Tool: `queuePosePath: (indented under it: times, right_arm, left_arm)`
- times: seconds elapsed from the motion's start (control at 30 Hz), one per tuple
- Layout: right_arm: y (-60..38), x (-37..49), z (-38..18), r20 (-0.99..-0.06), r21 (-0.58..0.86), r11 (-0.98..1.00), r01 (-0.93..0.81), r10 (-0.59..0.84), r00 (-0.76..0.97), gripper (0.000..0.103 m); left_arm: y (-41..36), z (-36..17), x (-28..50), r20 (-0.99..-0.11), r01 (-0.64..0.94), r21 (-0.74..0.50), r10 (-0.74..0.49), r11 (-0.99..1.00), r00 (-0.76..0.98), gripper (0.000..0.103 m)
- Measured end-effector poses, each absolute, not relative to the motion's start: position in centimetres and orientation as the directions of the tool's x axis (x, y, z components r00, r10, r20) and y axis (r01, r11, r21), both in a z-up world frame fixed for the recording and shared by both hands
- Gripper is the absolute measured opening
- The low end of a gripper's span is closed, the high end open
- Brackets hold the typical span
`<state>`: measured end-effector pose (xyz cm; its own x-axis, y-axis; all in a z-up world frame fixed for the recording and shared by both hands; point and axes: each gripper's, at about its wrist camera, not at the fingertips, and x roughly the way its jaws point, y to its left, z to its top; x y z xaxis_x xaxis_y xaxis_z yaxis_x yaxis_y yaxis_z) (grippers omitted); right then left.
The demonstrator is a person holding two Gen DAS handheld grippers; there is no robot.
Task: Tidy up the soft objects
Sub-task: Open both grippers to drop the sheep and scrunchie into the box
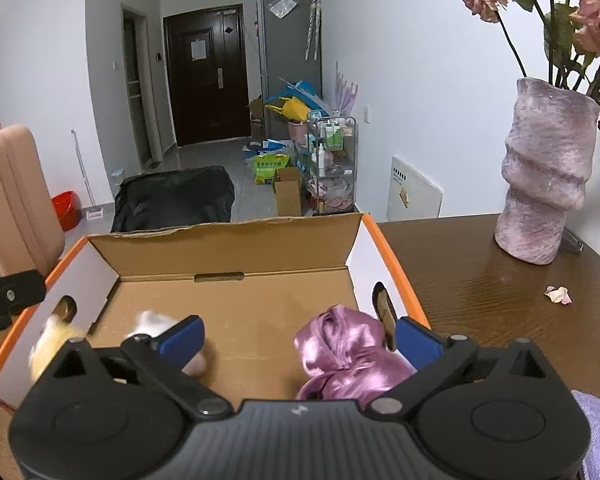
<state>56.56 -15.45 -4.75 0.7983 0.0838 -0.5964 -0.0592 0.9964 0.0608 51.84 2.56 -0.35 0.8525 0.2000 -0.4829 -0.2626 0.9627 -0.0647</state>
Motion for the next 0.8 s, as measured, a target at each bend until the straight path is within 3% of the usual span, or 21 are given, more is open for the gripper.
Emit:
queuePosePath:
  times: [0.8]
  right_arm:
    - [-15.8, 51.1, -4.1, -0.558, 0.049, 0.994, -0.098, 0.108, 0.822, 0.103]
  left_arm:
    - [2.8, 0.1, 47.3, -0.466, -0.251, -0.050, 0.200, 0.967, 0.862, 0.103]
